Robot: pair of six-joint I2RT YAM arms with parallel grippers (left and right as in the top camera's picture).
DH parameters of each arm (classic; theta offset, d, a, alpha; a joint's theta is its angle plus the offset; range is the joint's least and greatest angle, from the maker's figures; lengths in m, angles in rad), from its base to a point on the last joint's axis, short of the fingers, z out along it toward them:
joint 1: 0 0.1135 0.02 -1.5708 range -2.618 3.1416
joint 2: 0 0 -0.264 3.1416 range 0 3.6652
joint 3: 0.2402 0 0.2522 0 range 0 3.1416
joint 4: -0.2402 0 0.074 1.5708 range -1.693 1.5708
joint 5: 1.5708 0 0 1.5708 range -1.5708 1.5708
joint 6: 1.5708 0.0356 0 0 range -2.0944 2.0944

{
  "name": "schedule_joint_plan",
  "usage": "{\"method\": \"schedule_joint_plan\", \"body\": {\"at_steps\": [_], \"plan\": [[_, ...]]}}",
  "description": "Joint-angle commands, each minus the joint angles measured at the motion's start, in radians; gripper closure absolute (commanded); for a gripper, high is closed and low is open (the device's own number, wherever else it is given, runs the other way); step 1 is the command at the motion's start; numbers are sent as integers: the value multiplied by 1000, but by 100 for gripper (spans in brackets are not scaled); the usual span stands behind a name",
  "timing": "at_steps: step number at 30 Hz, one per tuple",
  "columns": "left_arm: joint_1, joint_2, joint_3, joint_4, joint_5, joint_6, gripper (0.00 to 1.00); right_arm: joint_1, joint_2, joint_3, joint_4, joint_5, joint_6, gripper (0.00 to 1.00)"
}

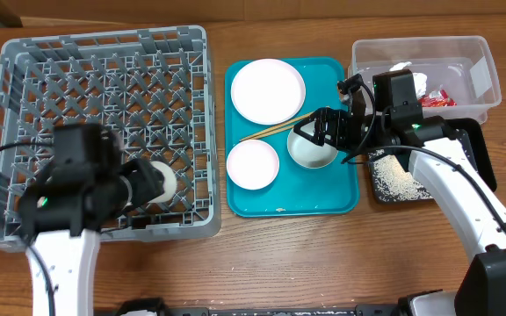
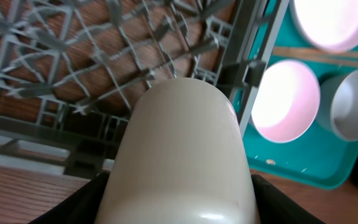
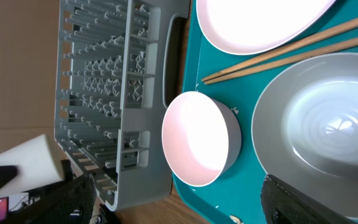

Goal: Sort waste into correct bins and load items into the dishwasher
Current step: 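Lower the white cup into the rack with the left gripper and release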

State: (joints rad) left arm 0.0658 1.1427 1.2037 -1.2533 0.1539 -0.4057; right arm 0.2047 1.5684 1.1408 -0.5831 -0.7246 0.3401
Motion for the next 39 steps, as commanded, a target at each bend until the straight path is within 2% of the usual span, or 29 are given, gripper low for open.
{"method": "schedule_joint_plan", "body": {"at_steps": [1, 7, 16, 18, 19, 27, 30, 39], "plan": [[-100, 75, -6, -2, -82, 10, 78, 3, -3, 11, 0, 10, -8, 14], [-217, 217, -6, -18, -192, -60, 77, 3, -3, 11, -8, 11, -9, 14], [-251, 366, -6, -10, -188, -59, 79, 3, -3, 10, -18, 29, -9, 14], [-265, 392, -6, -1, -189, -59, 70, 3, -3, 11, -18, 29, -9, 14], [-274, 414, -6, 10, -188, -59, 59, 3, -3, 11, -18, 29, -9, 14], [-278, 473, -6, 35, -188, -59, 39, 3, -3, 11, -29, 29, -13, 14], [-278, 473, -6, 36, -188, -58, 28, 3, -3, 11, -32, 29, -13, 14], [-278, 473, 36, 3, -188, -34, 11, 3, -3, 11, -32, 28, -12, 14]]}}
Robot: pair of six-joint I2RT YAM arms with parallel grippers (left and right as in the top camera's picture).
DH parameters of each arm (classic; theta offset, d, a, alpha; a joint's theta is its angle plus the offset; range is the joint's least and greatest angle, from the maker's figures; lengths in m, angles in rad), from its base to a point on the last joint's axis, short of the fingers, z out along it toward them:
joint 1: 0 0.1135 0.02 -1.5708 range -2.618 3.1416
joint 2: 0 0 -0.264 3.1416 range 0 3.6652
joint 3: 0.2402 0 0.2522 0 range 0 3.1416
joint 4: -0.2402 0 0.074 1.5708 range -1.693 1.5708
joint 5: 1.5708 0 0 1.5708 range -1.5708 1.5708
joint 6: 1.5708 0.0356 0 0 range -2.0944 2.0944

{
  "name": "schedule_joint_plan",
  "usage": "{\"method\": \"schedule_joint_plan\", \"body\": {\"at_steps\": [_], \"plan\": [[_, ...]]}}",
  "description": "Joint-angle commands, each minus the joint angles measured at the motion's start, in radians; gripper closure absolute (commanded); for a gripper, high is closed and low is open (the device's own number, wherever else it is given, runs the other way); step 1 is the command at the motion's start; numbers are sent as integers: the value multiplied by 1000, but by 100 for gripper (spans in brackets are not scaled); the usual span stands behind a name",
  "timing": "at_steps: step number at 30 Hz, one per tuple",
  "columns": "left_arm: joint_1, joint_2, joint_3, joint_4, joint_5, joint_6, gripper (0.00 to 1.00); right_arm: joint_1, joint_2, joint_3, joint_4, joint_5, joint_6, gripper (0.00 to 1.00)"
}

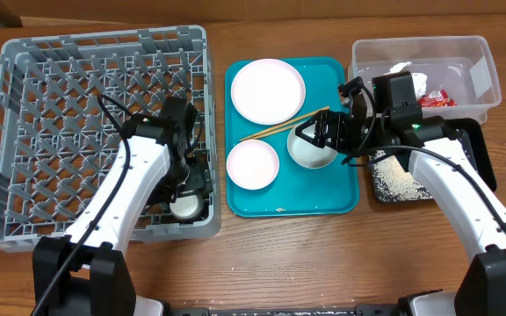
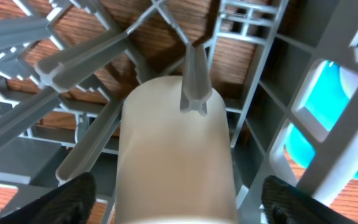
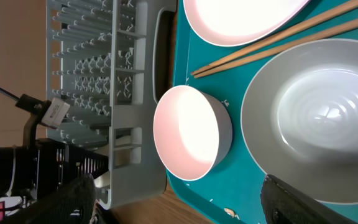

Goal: Sort waste into correct bins and load items into the dishwasher
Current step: 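Lower the white cup into the rack with the left gripper and release, then reach the left gripper to the pink-lined bowl and grasp its rim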

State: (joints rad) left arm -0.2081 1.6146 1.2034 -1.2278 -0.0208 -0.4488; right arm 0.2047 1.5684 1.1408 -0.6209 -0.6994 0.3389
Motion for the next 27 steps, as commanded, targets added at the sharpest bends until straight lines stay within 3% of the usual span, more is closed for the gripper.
{"method": "schedule_joint_plan", "body": {"at_steps": [1, 11, 19, 27], "plan": [[-4, 0, 55, -37, -13, 12, 11, 3, -3, 11, 5, 3, -11, 14], [-101, -58, 378, -145, -13, 56, 14, -13, -45, 13, 0, 5, -11, 22], [-182, -81, 398, 32, 23, 56, 12, -2, -116, 26, -141, 250, 17, 23], [-201, -71, 375, 138, 74, 66, 10, -2, -115, 26, -257, 280, 20, 21]]}}
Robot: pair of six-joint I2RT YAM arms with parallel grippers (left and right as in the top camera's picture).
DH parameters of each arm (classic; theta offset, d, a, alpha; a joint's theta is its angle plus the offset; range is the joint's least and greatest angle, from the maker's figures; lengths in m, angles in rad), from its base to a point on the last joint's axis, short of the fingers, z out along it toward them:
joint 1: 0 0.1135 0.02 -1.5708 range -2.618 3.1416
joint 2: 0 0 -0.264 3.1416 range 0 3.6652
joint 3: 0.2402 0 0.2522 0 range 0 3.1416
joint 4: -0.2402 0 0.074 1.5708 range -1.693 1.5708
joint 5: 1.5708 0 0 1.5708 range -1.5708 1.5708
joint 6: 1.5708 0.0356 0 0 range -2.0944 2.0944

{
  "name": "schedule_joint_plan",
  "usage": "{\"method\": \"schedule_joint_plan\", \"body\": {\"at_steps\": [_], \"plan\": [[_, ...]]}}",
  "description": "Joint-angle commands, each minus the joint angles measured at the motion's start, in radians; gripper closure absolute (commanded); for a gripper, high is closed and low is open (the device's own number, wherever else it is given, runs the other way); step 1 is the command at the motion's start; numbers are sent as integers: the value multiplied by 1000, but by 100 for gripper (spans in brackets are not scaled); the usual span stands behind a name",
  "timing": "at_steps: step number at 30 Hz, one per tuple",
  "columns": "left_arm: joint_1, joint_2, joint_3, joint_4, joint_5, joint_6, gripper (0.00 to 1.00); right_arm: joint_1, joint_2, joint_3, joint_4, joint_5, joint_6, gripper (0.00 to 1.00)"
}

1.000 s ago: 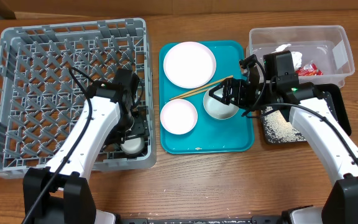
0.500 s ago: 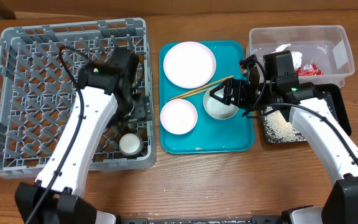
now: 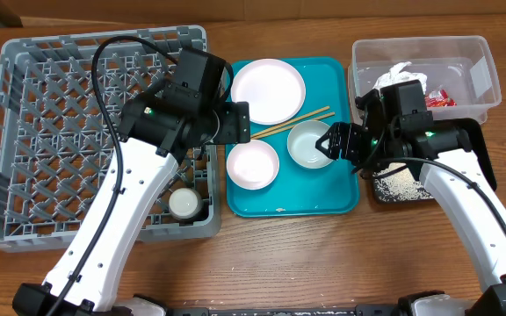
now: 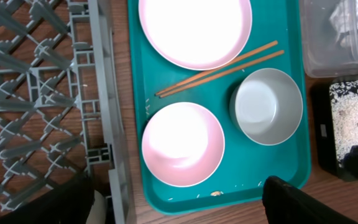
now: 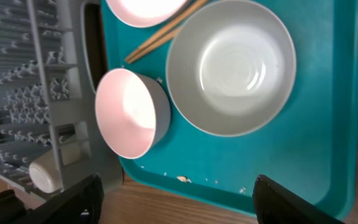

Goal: Sort waste into correct bins and load items into the dishwasher
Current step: 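Reach the left gripper to the pink-lined bowl and grasp its rim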

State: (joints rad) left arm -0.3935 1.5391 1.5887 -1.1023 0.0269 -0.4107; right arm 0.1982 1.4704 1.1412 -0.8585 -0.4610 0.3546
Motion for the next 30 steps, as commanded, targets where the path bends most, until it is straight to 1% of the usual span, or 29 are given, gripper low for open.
{"method": "schedule_joint_plan", "body": {"at_steps": [1, 4, 7, 14, 20, 22, 26, 27, 28, 30], "plan": [[-20, 9, -10, 21, 26, 42, 7, 5, -17, 25, -26, 46, 5, 21], [-37, 37, -10, 59, 38, 129, 3, 5, -17, 25, -49, 72, 4, 20], [-45, 92, -10, 94, 45, 212, 3, 5, -17, 25, -68, 121, 5, 19], [-45, 219, -10, 162, 52, 301, 7, 5, -17, 25, -72, 132, 4, 18], [-45, 268, -10, 166, 52, 384, 6, 5, -17, 25, -72, 132, 4, 15], [-45, 272, -10, 167, 51, 395, 6, 5, -17, 25, -72, 132, 4, 14], [-44, 272, -10, 170, 51, 445, 6, 5, -17, 25, -71, 131, 4, 9], [-44, 272, -10, 170, 51, 463, 7, 5, -17, 25, -71, 131, 4, 2], [-44, 273, -10, 170, 51, 485, 7, 5, -17, 25, -71, 131, 4, 0], [-44, 277, -10, 176, 51, 531, 7, 5, -17, 25, -71, 132, 4, 0]]}}
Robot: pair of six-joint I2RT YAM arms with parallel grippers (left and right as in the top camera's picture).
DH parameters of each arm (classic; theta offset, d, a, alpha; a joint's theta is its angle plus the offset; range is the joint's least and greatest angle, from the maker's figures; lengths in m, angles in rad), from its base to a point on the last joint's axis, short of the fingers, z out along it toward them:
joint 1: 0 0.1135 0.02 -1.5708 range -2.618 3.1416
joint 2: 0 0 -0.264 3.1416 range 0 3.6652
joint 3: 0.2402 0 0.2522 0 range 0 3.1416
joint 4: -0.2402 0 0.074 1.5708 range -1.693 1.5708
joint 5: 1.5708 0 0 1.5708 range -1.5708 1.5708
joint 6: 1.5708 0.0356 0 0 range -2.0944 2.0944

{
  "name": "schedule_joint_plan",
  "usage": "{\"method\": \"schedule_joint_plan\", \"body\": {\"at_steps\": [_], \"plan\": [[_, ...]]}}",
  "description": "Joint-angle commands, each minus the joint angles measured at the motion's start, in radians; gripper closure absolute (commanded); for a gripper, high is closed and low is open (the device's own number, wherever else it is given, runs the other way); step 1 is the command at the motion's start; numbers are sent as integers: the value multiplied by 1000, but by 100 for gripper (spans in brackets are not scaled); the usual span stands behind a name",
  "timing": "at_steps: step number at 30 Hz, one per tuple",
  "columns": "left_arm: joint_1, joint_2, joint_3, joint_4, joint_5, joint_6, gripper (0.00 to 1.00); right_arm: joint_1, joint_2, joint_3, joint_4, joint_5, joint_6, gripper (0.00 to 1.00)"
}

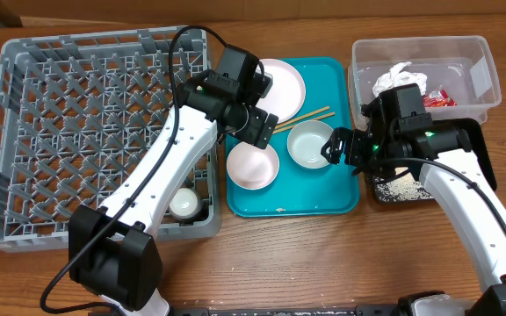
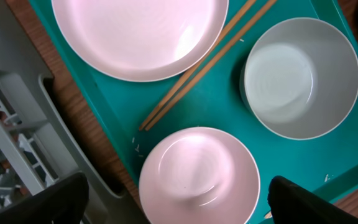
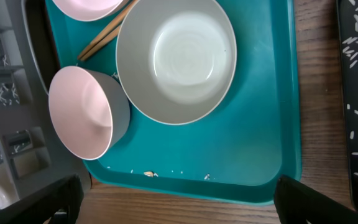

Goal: Sort waste into correct bins and load items into the dishwasher
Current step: 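Reach the left gripper to the pink-lined bowl and grasp its rim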

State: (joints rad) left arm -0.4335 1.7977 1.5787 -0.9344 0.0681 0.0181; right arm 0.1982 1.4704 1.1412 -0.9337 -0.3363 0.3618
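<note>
The teal tray [image 1: 341, 200] holds a pink plate [image 1: 269, 89], wooden chopsticks [image 1: 299, 122], a pink bowl [image 1: 251, 164] and a grey bowl [image 1: 308, 144]. My left gripper [image 1: 258, 124] hangs open over the tray, between the plate and the pink bowl. In the left wrist view the pink bowl [image 2: 197, 177] lies below the left gripper [image 2: 179, 208], beside the grey bowl [image 2: 300, 78]. My right gripper [image 1: 336, 147] is open over the tray's right side, next to the grey bowl [image 3: 176, 59]. A cream cup [image 1: 183, 204] stands in the grey rack [image 1: 25, 132].
A clear bin [image 1: 481, 66] with crumpled waste stands at the back right. A black tray [image 1: 402, 180] with rice lies under the right arm. The left arm crosses the rack's right edge. Crumbs lie near the tray's front rim [image 3: 185, 186].
My left gripper has moved right from the rack's edge and now sits lower over the tray, above the pink bowl. The right gripper has shifted slightly to the right.
My left gripper held the cream cup over the rack's front right corner. Then the cup sat down in a rack cell between its fingers. Then the cup stood alone and the gripper was open at the tray's edge, now over the dishes. The right gripper stayed by the grey bowl.
</note>
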Motion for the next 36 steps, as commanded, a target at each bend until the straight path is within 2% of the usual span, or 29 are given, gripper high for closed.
{"method": "schedule_joint_plan", "body": {"at_steps": [1, 4, 9, 11, 18, 21, 25, 30, 33, 35, 36], "plan": [[-5, 23, 0, 13, 10, 129, 7, 5, -17, 25, 5, 6, -3, 0], [-4, 46, 0, 26, 10, 186, 10, 5, -17, 25, 4, 6, -3, 0], [-5, 97, 0, 34, 10, 188, 14, 5, -17, 25, 3, 7, -3, 0], [-5, 127, 0, 29, 10, 188, 14, 5, -17, 25, 3, 6, -3, 0], [-5, 227, 0, -16, 11, 145, 27, 4, -17, 25, 3, 7, -3, 0], [-5, 259, 0, -26, 11, 124, 28, 5, -17, 25, 3, 7, -3, 0], [-5, 294, 0, -26, 11, 123, 36, 5, -17, 25, 3, 7, -3, 0], [-4, 310, 0, -26, 10, 123, 67, 5, -17, 25, 3, 7, -3, 0], [-4, 309, 2, -28, 11, 122, 74, 5, -17, 25, 3, 7, -3, 0], [-4, 309, 2, -37, 10, 123, 82, 5, -17, 25, 3, 7, -3, 0], [-4, 309, 5, -45, 10, 123, 89, 5, -17, 25, 3, 7, -3, 0]]}}
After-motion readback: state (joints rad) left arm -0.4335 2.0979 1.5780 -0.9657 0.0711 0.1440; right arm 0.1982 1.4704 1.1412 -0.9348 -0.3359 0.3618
